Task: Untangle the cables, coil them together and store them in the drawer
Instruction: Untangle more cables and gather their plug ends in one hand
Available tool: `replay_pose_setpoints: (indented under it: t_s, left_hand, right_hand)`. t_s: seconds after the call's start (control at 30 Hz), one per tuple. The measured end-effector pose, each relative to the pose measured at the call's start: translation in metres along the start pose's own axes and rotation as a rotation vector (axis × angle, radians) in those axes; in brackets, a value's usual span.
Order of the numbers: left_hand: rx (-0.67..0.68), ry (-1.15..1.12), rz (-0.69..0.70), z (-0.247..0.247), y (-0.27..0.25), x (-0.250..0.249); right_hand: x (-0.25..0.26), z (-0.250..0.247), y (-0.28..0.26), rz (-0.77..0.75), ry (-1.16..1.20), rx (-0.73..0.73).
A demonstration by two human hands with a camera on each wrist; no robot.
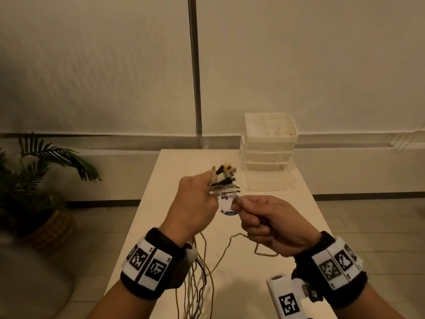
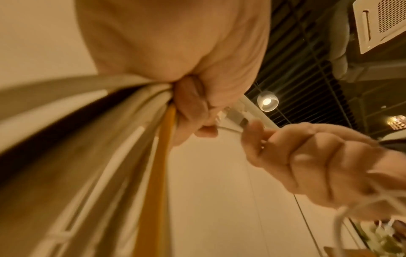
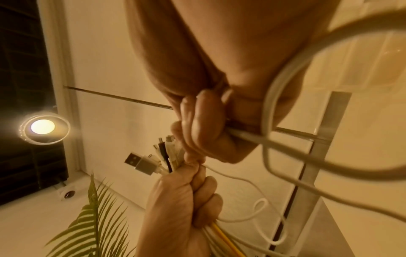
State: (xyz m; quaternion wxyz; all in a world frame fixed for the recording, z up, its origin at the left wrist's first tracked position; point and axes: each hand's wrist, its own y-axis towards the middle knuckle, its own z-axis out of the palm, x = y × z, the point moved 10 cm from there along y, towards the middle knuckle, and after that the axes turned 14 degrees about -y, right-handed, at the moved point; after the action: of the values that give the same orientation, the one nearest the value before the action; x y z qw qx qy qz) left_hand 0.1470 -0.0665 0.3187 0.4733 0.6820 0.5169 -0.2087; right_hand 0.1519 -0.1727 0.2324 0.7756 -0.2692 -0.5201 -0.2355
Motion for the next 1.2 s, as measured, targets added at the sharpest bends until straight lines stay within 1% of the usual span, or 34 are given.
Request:
replay_pose_setpoints:
  t_s: [0.13, 0.27, 0.3, 0.37, 0.43, 0.47, 0.5, 0.57, 0.6, 0.67, 0.73, 0.77, 0.8, 0.83, 0.87, 0.9, 0.93, 1.0, 1.1, 1.13, 1.17, 1.2]
  left_hand:
    - [-0.205, 0.068, -0.029, -0.033, 0.002, 0.007]
    - [-0.277, 0.137, -0.053, -0.042, -0.003, 0.003]
    - [-0.313, 0.116, -0.073, -0.046, -0.004, 0.003]
    - [-0.439, 0.065, -0.169, -0.069, -0.004, 0.010]
    - [-0.588, 0.074, -0.219, -0.099, -0.007, 0.019]
    - [-0.629, 0.102, -0.218, -0.110, -0.007, 0.021]
    - [-0.632, 0.125, -0.207, -0.115, -0.007, 0.022]
    - [-0.556, 0.153, -0.204, -0.110, -0.003, 0.029]
    - [-0.508, 0.153, -0.221, -0.104, -0.003, 0.036]
    - [-0.464, 0.124, -0.210, -0.093, -0.003, 0.039]
    - [-0.404, 0.077, -0.084, -0.077, -0.004, 0.019]
    - [-0.317, 0.023, 0.000, -0.060, -0.005, 0.008]
    - [-0.191, -0.048, 0.059, -0.038, -0.005, -0.001]
    - [-0.049, -0.108, 0.091, -0.014, -0.008, -0.007]
    - [0.066, -0.122, 0.105, 0.008, -0.012, -0.009]
    - [0.138, -0.117, 0.108, 0.023, -0.014, -0.009]
    - [0.170, -0.106, 0.103, 0.032, -0.015, -0.007]
    - [0.174, -0.094, 0.092, 0.039, -0.014, 0.001]
    - [0.171, -0.045, 0.082, 0.035, -0.012, 0.002]
    - [0.150, -0.025, 0.071, 0.028, -0.011, 0.002]
    - [0.094, -0.012, 0.048, 0.018, -0.007, 0.003]
    - [0.007, -0.004, 0.015, 0.003, -0.003, 0.008]
  right_hand:
    - [0.003, 0.001, -0.005, -0.024, -0.163, -0.003]
    - [0.000, 0.002, -0.002, -0.024, -0.250, 0.002]
    - [-0.002, 0.001, -0.002, -0.018, -0.268, 0.009]
    - [-0.013, -0.002, -0.005, 0.012, -0.308, 0.024]
    - [-0.032, -0.005, -0.016, 0.064, -0.269, 0.049]
    - [-0.040, -0.006, -0.021, 0.079, -0.190, 0.058]
    - [-0.045, -0.007, -0.027, 0.076, -0.102, 0.055]
    - [-0.044, -0.009, -0.030, 0.054, -0.010, 0.029]
    - [-0.043, -0.010, -0.030, 0.052, 0.000, 0.000]
    - [-0.038, -0.014, -0.028, 0.051, 0.003, -0.061]
    - [-0.030, -0.019, -0.026, 0.046, 0.010, -0.106]
    - [-0.026, -0.020, -0.025, 0.045, 0.012, -0.120]
    - [-0.023, -0.021, -0.025, 0.039, 0.011, -0.125]
    - [-0.020, -0.021, -0.024, 0.030, 0.006, -0.120]
    - [-0.018, -0.020, -0.022, 0.021, 0.003, -0.112]
    - [-0.015, -0.018, -0.021, 0.016, 0.001, -0.102]
    - [-0.013, -0.016, -0.020, 0.013, -0.004, -0.089]
    - [-0.013, -0.011, -0.019, 0.017, -0.013, -0.067]
    - [-0.016, -0.009, -0.017, 0.014, -0.028, -0.059]
    - [-0.017, -0.010, -0.016, 0.008, -0.036, -0.063]
    - [-0.017, -0.011, -0.016, 0.004, -0.049, -0.068]
    - [-0.019, -0.013, -0.017, 0.005, -0.062, -0.073]
